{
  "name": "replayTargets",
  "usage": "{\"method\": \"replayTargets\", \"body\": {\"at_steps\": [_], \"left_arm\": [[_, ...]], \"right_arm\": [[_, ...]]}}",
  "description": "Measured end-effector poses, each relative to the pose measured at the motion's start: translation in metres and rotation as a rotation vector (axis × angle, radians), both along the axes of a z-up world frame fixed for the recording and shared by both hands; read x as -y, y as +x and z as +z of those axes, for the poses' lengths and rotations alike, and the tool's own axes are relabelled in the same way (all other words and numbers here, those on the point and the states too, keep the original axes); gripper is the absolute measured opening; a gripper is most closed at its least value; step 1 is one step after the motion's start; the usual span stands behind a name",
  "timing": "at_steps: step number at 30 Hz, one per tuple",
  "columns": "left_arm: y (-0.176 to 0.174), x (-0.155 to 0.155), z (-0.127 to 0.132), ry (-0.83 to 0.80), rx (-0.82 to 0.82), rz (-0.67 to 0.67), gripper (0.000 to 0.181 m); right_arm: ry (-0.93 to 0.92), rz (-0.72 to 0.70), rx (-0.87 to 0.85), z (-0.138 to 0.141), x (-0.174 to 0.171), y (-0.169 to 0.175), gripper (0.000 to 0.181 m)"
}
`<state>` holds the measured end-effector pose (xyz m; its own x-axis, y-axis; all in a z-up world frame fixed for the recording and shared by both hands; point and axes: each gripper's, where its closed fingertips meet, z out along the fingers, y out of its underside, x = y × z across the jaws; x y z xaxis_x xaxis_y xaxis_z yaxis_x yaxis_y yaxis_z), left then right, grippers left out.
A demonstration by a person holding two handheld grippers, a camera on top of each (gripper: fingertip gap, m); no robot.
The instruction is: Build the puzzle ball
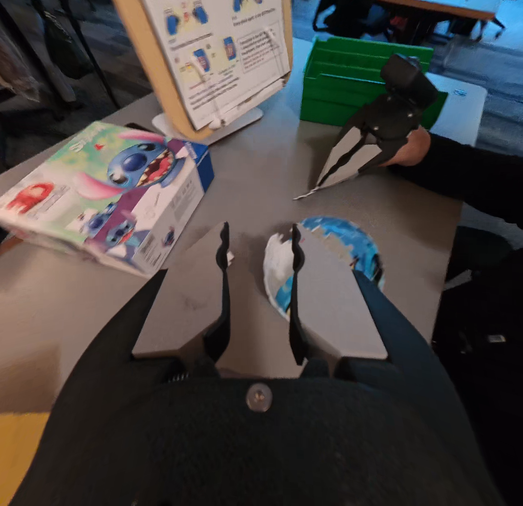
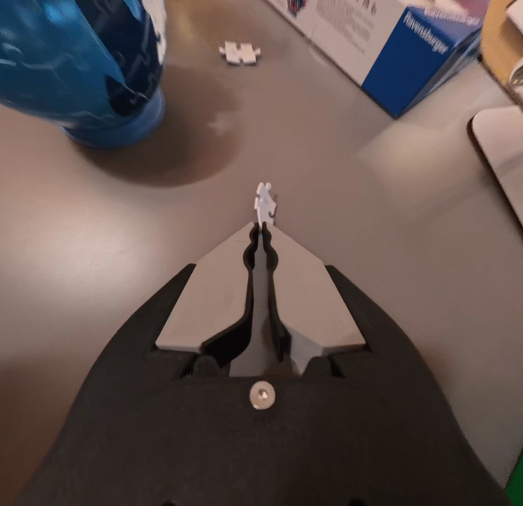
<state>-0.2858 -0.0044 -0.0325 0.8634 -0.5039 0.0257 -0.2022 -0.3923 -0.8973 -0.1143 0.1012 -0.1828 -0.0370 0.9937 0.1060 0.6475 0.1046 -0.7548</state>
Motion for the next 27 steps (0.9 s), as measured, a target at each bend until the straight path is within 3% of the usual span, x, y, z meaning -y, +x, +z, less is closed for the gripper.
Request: {"method": "replayTargets", "body": {"at_steps": [5, 13, 15, 19, 23, 27], "left_arm": [[0.066, -0.042, 0.0, -0.135, -0.254, -0.177, 0.043], [0.112, -0.099, -0.06, -0.299, -0.713, -0.392, 0.045], [0.122, -0.104, -0.076, -0.369, -0.697, -0.447, 0.045], [0.133, -0.104, -0.12, -0.552, -0.709, -0.534, 0.044], [0.149, -0.103, -0.153, -0.637, -0.71, -0.625, 0.038], [0.148, -0.113, -0.177, -0.683, -0.791, -0.652, 0.042]], "right_arm": [[0.101, -0.066, 0.038, 0.0, -0.018, 0.012, 0.0], [-0.04, -0.172, 0.055, -0.006, -0.048, 0.037, 0.0], [-0.153, -0.185, 0.052, -0.009, -0.048, 0.038, 0.03], [-0.293, -0.13, 0.061, -0.021, -0.035, 0.028, 0.037], [-0.26, -0.104, 0.076, -0.024, -0.033, 0.027, 0.04], [-0.194, -0.051, 0.081, -0.026, -0.029, 0.026, 0.044]]}}
